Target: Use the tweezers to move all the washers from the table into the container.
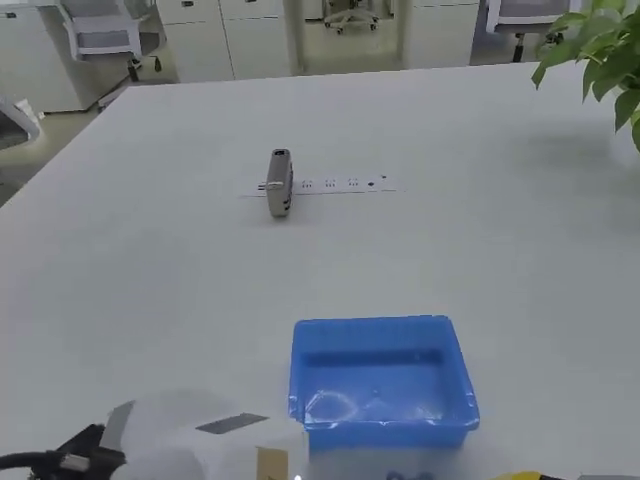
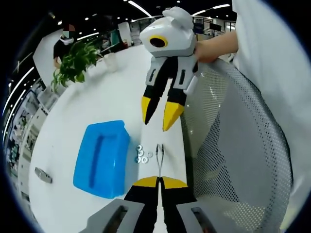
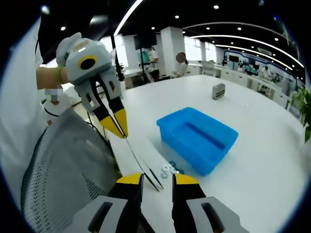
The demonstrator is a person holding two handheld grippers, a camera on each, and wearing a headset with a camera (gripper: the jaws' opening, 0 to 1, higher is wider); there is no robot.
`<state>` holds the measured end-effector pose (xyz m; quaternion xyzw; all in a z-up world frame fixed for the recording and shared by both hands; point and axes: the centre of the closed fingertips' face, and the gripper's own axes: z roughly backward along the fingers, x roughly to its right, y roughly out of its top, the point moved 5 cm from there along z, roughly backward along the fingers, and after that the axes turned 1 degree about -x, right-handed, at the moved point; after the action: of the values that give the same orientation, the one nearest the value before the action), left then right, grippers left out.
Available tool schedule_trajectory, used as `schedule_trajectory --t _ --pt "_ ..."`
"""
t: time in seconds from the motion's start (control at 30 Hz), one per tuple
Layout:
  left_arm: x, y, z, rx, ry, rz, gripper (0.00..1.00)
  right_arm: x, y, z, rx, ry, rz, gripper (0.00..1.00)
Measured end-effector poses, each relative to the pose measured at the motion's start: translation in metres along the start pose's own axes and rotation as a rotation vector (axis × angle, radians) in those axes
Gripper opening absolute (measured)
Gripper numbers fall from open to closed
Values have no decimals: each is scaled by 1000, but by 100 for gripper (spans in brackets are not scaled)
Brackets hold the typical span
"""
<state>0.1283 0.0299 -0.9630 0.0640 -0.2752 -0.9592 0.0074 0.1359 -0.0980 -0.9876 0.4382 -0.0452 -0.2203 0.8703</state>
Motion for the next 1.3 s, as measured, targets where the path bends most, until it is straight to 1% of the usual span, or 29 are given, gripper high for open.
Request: schedule_trajectory --t 0.03,0.1,0.2,0.27,0.3,0.37,0.47,0.57,0.7,0.77,0.83,0.9,0.93,1.07,1.13,1.3 --pt "2 3 2 -2 5 -8 0 -2 0 -2 -8 15 18 20" --pt "3 6 5 -10 9 2 0 -6 -1 -7 -23 40 55 20" --pt "4 10 10 -22 15 14 0 -10 -1 -15 -32 71 85 21" --pt "4 14 13 -29 17 19 0 -12 0 -19 -33 82 94 25" --pt "5 15 15 -30 17 19 0 -15 2 -22 -32 91 113 27" --pt "5 18 17 -34 16 21 0 -17 4 -29 -42 110 158 27" --pt "6 21 20 -45 11 19 0 -19 8 -39 -49 139 209 28" --pt "7 23 21 -48 5 24 0 -19 12 -47 -41 163 223 27" --pt "7 22 23 -58 7 31 0 -20 9 -57 -48 206 249 21" --pt "8 22 23 -59 5 36 0 -20 5 -60 -53 225 249 18" --pt "8 22 23 -63 2 36 0 -19 2 -60 -55 233 249 12" --pt "7 24 24 -68 2 29 0 -20 -2 -60 -58 254 235 7" --pt "7 26 24 -68 -1 29 0 -20 -2 -60 -53 256 233 8" --pt "4 35 24 -44 -13 32 0 -17 -2 -59 -48 251 212 6" --pt "1 40 24 -50 -11 10 0 -15 -2 -58 -37 247 198 6" --pt "-7 48 22 -46 -12 -15 0 -7 1 -53 -13 211 164 6"
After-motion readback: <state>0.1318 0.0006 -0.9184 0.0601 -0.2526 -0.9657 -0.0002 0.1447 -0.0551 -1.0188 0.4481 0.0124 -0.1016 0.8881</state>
